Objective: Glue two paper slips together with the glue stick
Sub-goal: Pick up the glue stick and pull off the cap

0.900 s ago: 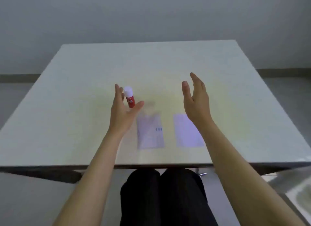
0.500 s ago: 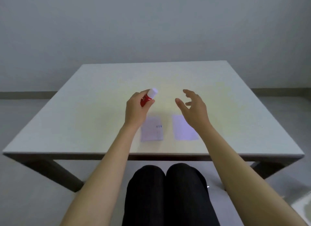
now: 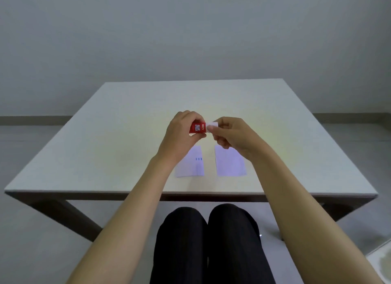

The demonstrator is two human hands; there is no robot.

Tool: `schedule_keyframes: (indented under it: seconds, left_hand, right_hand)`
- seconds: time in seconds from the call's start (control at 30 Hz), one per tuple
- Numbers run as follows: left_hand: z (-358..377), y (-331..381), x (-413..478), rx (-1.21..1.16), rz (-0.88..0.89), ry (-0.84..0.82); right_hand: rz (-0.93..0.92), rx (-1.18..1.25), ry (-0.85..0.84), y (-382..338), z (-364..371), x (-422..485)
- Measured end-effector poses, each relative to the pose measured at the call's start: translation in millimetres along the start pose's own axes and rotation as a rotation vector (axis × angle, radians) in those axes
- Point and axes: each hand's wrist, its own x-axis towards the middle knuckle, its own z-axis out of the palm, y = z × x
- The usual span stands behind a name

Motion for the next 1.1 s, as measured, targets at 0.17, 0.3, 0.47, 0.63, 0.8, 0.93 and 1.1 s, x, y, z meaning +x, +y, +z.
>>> schedule_keyframes:
  seconds: [0.17, 0.3, 0.47, 0.63, 0.8, 0.93, 1.1]
  left_hand:
    - [8.3, 4.0, 1.4, 0.045, 0.006, -0.034]
    - [11.5, 4.4, 2.7, 0.073, 0.018, -0.033]
    - [13.2, 4.3, 4.0, 0.056, -0.011, -0.006]
    - [17.5, -0.2, 4.4, 0.068, -0.026, 0.0]
    - [25.9, -3.6, 4.6, 0.061, -0.038, -0.026]
    - [28.8, -11.5, 3.6, 0.015, -0.101, -0.015]
    - [21.8, -24.7, -0.2, -0.186, -0.291, 0.037]
  right_hand:
    - [0.105, -0.056, 0.077, -0.4, -3.8, 1.2]
    - [0.001, -0.015, 0.11, 7.9, -6.2, 3.7]
    - [0.103, 0.004, 0.068, 8.7, -9.3, 5.9]
    - [-0.095, -0.097, 0.078, 13.0, -10.1, 11.2]
    - [-0.02, -0.145, 0.112, 15.6, -9.0, 15.4]
    - [-0.117, -0.103, 0.145, 17.9, -26.8, 23.7]
    - [-0.049, -0.379, 0.433, 37.4, -74.2, 43.8]
